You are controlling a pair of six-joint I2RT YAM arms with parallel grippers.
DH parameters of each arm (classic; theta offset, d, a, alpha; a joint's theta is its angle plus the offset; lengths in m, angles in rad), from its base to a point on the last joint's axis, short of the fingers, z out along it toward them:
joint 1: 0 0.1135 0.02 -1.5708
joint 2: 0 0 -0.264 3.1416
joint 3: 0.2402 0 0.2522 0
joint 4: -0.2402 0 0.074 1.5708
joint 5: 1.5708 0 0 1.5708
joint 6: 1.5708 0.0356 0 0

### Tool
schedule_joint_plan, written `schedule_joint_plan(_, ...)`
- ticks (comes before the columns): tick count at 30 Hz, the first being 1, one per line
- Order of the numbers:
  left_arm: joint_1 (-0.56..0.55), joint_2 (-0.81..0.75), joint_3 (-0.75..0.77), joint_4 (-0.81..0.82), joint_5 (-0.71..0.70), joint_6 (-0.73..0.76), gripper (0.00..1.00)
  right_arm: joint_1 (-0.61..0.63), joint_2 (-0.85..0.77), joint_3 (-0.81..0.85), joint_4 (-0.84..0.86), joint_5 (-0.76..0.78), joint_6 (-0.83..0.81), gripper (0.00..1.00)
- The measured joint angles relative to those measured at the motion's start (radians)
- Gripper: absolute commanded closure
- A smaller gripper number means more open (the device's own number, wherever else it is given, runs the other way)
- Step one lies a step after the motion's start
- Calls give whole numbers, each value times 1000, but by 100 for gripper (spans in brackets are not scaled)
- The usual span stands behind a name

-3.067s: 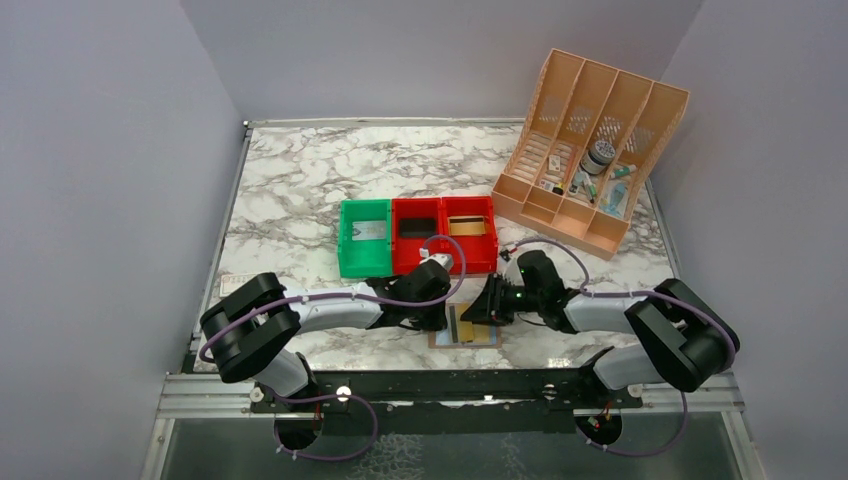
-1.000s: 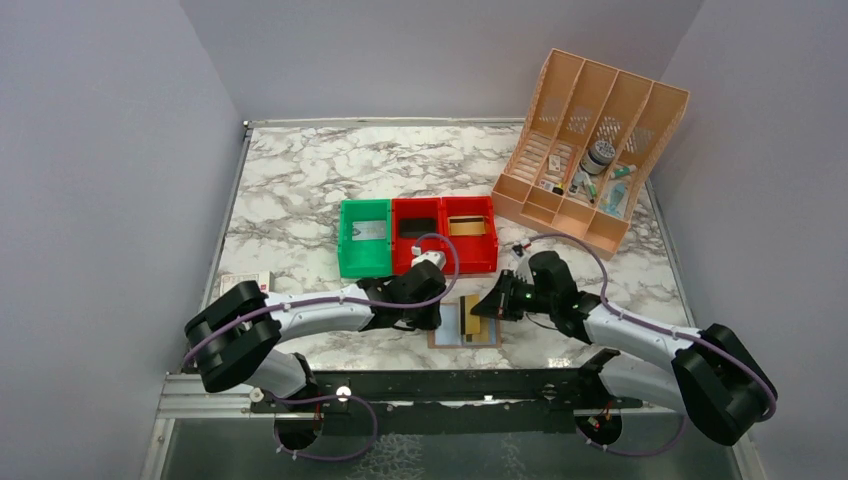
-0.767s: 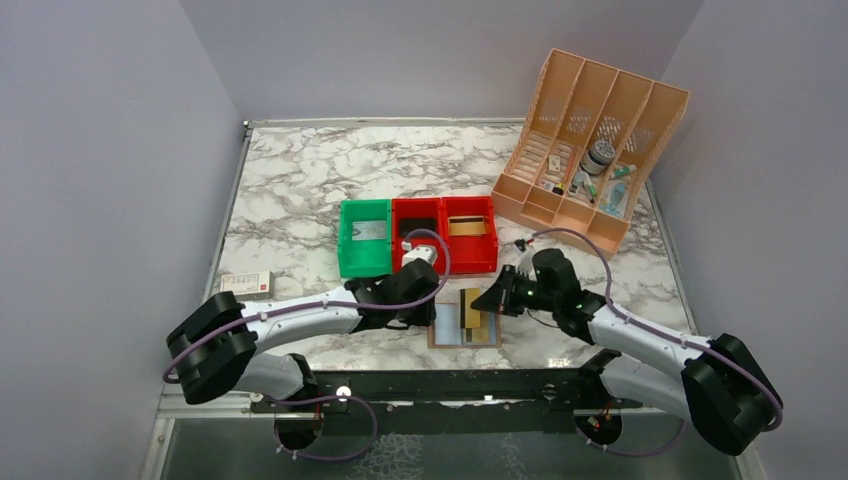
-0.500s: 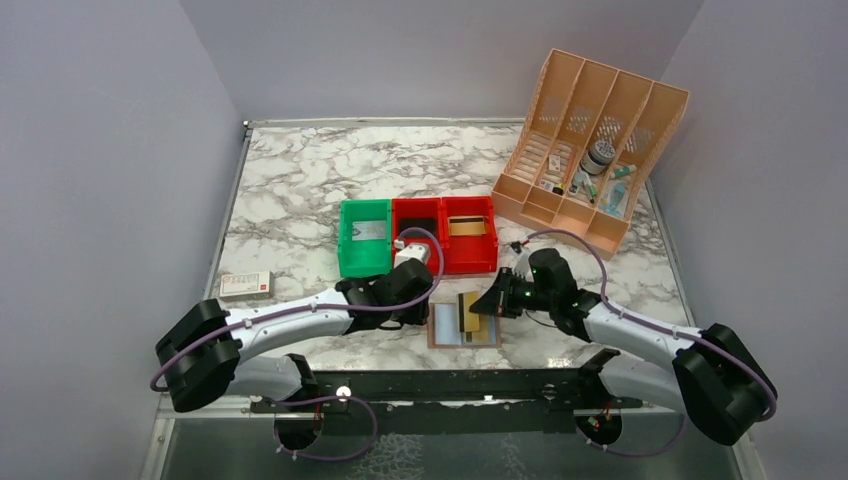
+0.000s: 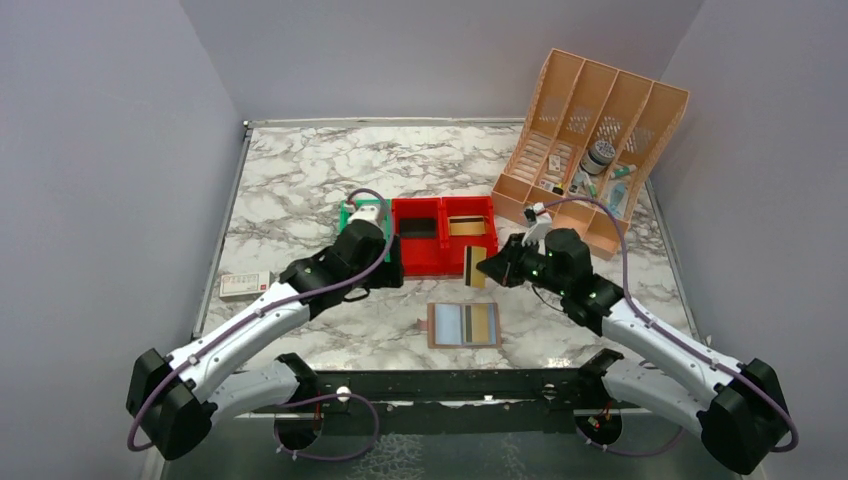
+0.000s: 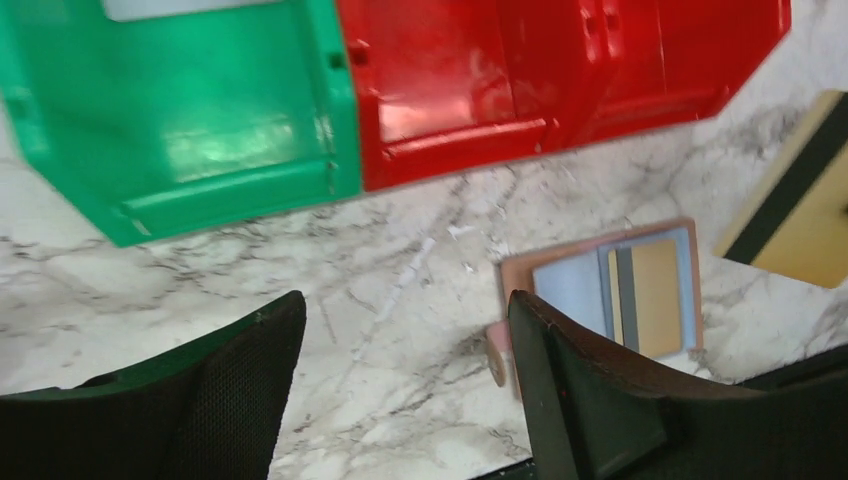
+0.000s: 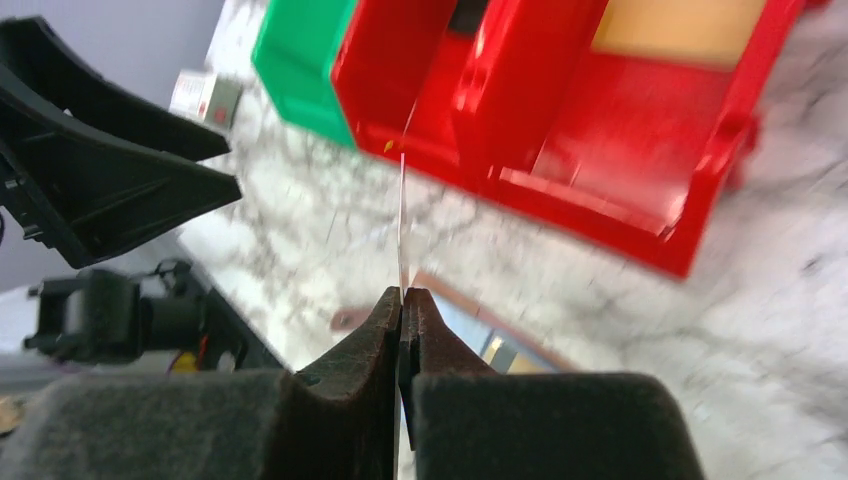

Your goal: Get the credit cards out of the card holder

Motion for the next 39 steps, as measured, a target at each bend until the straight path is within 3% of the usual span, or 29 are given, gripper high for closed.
schedule_joint_plan(4, 146, -37, 34, -49, 23, 72, 10, 0, 5, 103, -50, 141, -119, 99)
schedule_joint_plan(9, 225, -36, 55, -107, 25, 143, 1, 0, 128, 259, -106, 251, -240, 99)
schedule_joint_plan(16, 237, -69, 24, -114, -32, 183, 1, -1, 277, 352, -113, 288, -410, 99)
schedule_joint_plan(29, 237, -167, 0, -90, -142, 200, 1, -1, 496, 391, -32, 285, -1041, 99)
schedule_joint_plan(39, 237, -188, -7, -84, -175, 200, 1, 0, 599, 406, 11, 227, -1366, 99)
